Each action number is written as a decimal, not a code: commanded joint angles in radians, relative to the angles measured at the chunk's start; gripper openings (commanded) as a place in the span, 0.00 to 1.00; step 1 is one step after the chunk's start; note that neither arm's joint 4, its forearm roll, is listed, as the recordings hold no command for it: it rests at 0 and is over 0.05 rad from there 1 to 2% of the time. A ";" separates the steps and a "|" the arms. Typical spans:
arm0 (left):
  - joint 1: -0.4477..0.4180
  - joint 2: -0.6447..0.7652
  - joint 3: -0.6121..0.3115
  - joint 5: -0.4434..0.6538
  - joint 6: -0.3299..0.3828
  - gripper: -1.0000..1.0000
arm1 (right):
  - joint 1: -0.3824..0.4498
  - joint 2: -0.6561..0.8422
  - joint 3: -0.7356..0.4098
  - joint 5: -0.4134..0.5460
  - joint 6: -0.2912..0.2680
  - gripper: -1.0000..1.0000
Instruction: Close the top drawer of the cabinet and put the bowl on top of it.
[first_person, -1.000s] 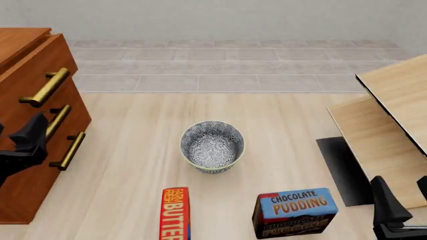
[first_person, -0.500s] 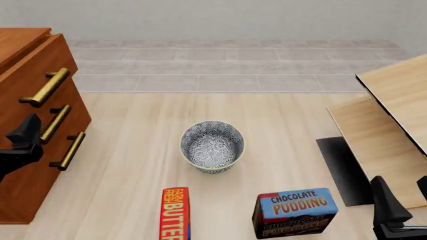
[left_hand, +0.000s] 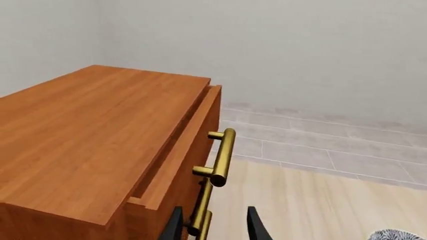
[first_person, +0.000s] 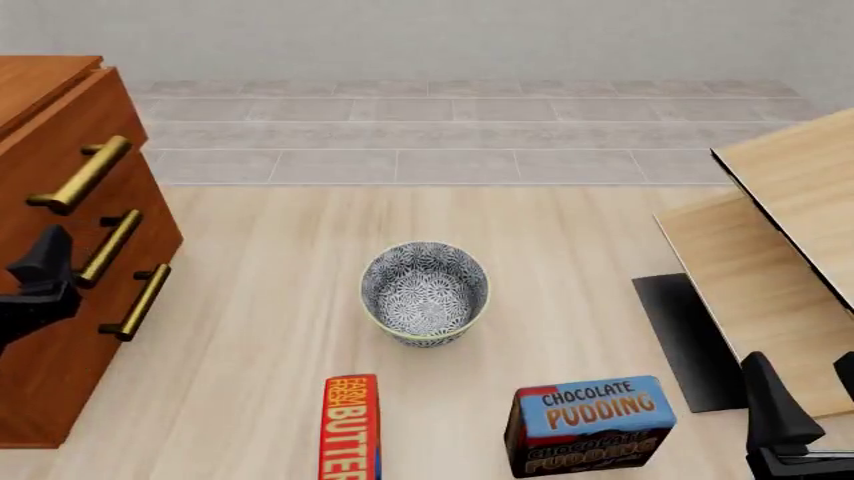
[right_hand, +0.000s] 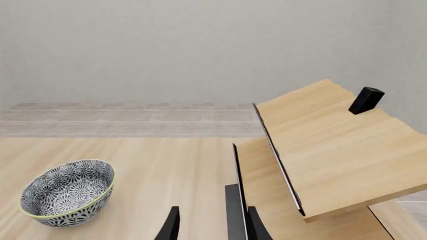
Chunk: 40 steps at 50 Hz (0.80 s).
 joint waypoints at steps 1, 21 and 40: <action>0.041 0.029 0.004 -0.015 0.021 1.00 | 0.000 0.001 0.000 -0.001 0.001 1.00; 0.090 0.051 0.006 -0.035 0.013 1.00 | 0.000 0.001 0.000 -0.001 0.001 1.00; 0.127 0.081 0.003 -0.058 0.009 1.00 | 0.000 0.001 0.000 -0.001 0.001 1.00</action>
